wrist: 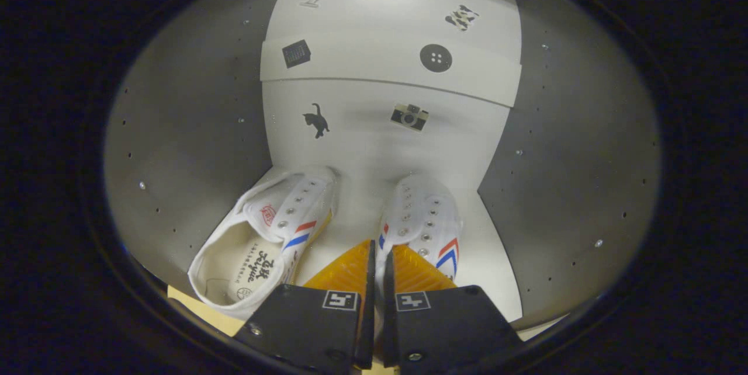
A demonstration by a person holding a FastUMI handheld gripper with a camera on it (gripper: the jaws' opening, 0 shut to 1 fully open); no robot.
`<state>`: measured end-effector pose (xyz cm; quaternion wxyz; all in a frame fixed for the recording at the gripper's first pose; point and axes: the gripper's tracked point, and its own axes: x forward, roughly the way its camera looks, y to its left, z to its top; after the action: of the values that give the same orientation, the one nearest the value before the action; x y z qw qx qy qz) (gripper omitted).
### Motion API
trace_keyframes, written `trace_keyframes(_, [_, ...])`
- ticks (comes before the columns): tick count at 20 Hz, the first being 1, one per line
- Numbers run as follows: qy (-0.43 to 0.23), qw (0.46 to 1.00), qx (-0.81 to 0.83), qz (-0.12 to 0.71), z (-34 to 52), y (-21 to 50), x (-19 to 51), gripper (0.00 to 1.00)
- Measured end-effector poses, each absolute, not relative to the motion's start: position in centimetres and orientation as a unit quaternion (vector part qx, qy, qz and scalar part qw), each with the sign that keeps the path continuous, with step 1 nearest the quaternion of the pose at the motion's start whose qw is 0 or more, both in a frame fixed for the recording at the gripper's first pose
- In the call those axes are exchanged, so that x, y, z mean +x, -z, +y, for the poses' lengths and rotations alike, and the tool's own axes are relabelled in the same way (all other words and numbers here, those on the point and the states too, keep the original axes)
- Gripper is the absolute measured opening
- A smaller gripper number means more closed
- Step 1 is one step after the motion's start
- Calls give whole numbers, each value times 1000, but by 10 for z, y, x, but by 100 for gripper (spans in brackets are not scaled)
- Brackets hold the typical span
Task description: Open the shoe cabinet door, grab the shoes and put them into the shoe cabinet, then close the shoe cabinet door.
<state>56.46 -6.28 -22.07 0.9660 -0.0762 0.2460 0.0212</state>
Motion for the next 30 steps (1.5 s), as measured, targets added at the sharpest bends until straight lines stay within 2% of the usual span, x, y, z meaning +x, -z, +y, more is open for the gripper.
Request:
trace_keyframes(2, [-17, 965, -79, 251, -64, 222, 564, 13])
trace_keyframes(7, [13, 964, -98, 247, -73, 214, 553, 41])
trace_keyframes(9, [33, 965, -114, 235, -78, 202, 545, 49])
trace_keyframes(12, [22, 970, -111, 217, -66, 181, 516, 49])
trace_keyframes(15, [25, 974, -116, 194, -59, 156, 480, 67])
trace_keyframes(20, [21, 981, -133, 143, -35, 106, 395, 73])
trace_keyframes(21, [17, 982, -136, 129, -27, 96, 376, 83])
trace_keyframes(25, [16, 989, -124, 81, -5, 62, 290, 100])
trace_keyframes(30, [-1, 996, -65, 65, 11, 42, 191, 100])
